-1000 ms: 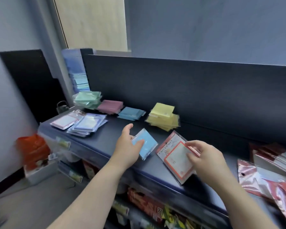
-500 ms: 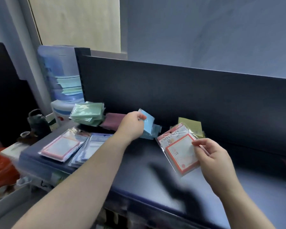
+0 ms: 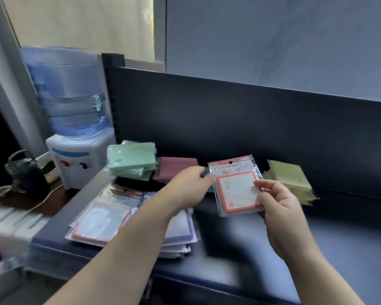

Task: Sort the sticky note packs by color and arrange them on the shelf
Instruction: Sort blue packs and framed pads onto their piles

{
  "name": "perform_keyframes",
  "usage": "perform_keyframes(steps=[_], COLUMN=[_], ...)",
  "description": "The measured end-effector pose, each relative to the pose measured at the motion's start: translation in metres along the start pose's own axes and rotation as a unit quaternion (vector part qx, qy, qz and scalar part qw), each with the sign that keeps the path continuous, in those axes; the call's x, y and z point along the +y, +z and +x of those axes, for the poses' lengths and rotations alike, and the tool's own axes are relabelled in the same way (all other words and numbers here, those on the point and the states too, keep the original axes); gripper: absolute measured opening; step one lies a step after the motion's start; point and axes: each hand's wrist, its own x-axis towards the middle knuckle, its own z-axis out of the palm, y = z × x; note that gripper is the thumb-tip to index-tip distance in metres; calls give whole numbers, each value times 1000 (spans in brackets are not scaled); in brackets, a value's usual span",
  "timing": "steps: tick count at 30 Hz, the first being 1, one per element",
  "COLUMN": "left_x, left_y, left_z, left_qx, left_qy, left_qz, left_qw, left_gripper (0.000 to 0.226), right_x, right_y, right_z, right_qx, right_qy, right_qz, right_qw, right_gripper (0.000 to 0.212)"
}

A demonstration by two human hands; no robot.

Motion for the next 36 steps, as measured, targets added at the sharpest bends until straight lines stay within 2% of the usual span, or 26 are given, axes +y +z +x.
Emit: perform_keyframes(steps=[2, 3, 6, 9, 12, 15, 18, 20, 22, 24, 27, 30, 33, 36], left_x=[-15, -25, -56, -81, -97, -109, -113, -114, -115, -110, -90, -65, -37, -8], left_y=[-16, -24, -50, -76, -98, -111, -117, -117, -115, -111, -95, -70, -34, 9], left_z=[-30, -43, -71, -94, -112, -122, -127, -127, -123, -119, -108, -92, -76, -61], left_qx=[-9, 1, 86, 137, 166, 197, 182, 185, 192, 207, 208, 186, 151, 104], left_qy=[8, 13, -14, -58, -72, -86, -115, -145, -180, -180, -104, -12, 69, 140], left_qz=[-122, -146, -134, -129, -111, -71, 51, 153, 254, 295, 285, 271, 260, 264], left_qw=[992, 989, 987, 980, 977, 974, 975, 960, 931, 915, 930, 944, 951, 949], left_gripper=[7, 16, 44, 44, 41, 49, 37, 32, 37, 44, 50, 53, 52, 55], right_x=[1, 1, 3, 1, 1, 4, 3, 3, 1, 1, 2, 3, -1, -7], right_y=[28, 42, 79, 111, 138, 153, 157, 155, 151, 143, 121, 88, 46, -2], right_z=[-4, -7, -19, -34, -45, -48, -48, -46, -45, -43, -40, -36, -36, -40], right_qx=[-45, -73, -166, -256, -292, -288, -286, -282, -272, -258, -220, -141, -80, -21], right_qy=[0, 0, 4, -16, -79, -138, -145, -160, -173, -187, -211, -294, -282, -262], right_qz=[-3, -17, -113, -240, -310, -364, -397, -420, -435, -455, -516, -581, -630, -651], right_qw=[999, 997, 980, 936, 901, 875, 860, 848, 841, 831, 800, 746, 719, 712], right_gripper=[29, 28, 25, 18, 13, 20, 23, 25, 25, 26, 30, 30, 34, 38])
